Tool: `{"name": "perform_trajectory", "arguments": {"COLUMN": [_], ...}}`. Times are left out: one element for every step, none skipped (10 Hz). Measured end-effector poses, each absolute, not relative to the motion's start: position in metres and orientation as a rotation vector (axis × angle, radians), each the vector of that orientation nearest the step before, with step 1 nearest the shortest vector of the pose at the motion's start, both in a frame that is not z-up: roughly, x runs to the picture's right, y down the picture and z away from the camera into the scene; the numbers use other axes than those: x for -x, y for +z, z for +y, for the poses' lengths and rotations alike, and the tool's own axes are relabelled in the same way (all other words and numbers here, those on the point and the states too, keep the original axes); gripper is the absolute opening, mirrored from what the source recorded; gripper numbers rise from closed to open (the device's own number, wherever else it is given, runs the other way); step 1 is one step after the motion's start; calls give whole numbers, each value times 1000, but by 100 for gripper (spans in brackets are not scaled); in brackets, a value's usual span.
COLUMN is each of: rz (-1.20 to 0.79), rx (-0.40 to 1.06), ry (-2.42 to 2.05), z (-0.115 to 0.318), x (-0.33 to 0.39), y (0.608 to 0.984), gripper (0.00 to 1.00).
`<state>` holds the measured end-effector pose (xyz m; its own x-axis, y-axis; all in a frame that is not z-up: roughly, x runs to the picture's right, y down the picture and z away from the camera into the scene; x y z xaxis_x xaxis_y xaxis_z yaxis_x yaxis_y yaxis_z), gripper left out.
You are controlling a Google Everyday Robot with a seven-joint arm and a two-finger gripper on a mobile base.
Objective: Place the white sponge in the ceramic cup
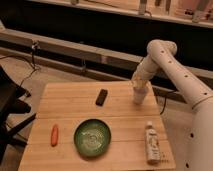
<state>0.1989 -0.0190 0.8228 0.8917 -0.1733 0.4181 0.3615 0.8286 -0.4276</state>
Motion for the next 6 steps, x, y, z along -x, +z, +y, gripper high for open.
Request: {"name": "perform_trajectory", "arguments": {"rz": [-374,-374,-373,-375,-376,-375], "rx": [524,523,526,527,527,526], "ry": [-286,-287,-289,-294,-296,-294], "z": [-18,-17,-15,-15,-16,-16], "x": [-205,-208,-209,-206,-201,-200], "y": [824,823,824,824,825,825], "gripper": [51,60,64,63,58,56]}}
